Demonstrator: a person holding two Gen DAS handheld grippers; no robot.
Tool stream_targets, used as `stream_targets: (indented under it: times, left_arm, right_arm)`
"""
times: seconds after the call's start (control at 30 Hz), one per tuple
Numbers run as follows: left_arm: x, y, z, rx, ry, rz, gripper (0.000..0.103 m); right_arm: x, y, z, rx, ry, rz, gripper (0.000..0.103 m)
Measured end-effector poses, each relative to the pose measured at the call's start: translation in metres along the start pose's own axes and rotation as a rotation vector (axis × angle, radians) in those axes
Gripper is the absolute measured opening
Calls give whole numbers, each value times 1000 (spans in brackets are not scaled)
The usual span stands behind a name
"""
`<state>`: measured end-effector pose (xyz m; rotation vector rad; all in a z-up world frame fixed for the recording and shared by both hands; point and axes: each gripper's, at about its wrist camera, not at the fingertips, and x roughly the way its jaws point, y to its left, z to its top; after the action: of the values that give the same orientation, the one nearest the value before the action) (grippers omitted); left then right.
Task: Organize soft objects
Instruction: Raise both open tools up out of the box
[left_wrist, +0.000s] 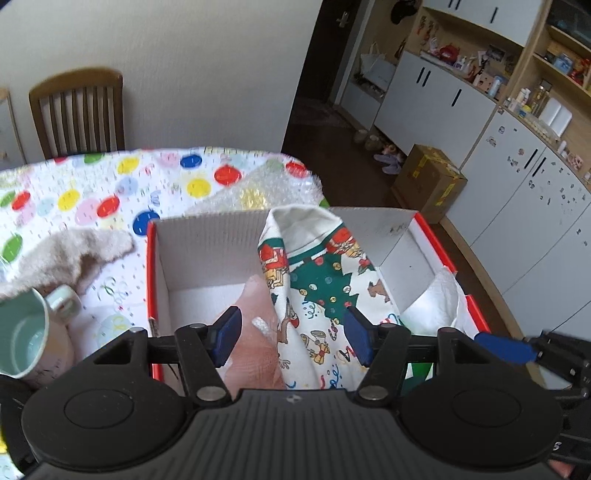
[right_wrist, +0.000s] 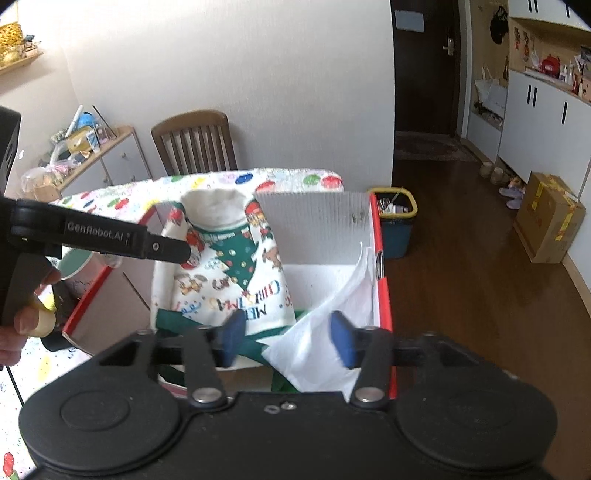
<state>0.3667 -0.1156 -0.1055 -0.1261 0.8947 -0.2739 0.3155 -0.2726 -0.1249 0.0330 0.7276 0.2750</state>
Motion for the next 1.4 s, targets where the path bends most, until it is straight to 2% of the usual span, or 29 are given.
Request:
stream_targets:
  times: [0.2, 0.3, 0.37, 0.5, 0.6, 0.67, 0.87, 1.07, 1.13, 1.2, 1.4]
  left_arm:
    - [-33, -6, -6, 26, -73, 13, 61]
    - [-51, -7, -10, 37, -105, 25, 69]
    - [-63, -6, -15, 45, -126, 34, 69]
    - [-85, -2, -24, 59, -153, 39, 70]
    - [-100, 2, -31, 68, -169, 38, 81]
    - [-111, 5, -37, 73, -185, 41, 82]
    - [-134, 25, -51, 52, -210, 42, 85]
    - [-154, 56, -62, 34, -225, 45, 87]
    - [-159, 67, -65, 30, -221, 43, 90]
    - [-164, 80, -67, 31, -215, 31, 100]
    - [-177, 121, -77, 29, -223, 24, 102]
  right_arm:
    - [-19, 4, 5, -6, -28, 21, 68]
    - [-29, 7, 6, -13, -48, 27, 75]
    - [-36, 9, 7, -13, -60, 38, 81]
    - [-47, 18, 7, -22, -86, 51, 85]
    - [-55, 27, 8, -30, -106, 70, 92]
    - [-59, 34, 9, -40, -117, 81, 95]
    - [-64, 60, 9, -55, -129, 107, 101]
    - [-64, 94, 9, -68, -131, 137, 102]
    - [-62, 106, 8, -73, -129, 146, 102]
    - [-60, 120, 7, -85, -125, 145, 102]
    - [-47, 160, -1, -99, -87, 167, 102]
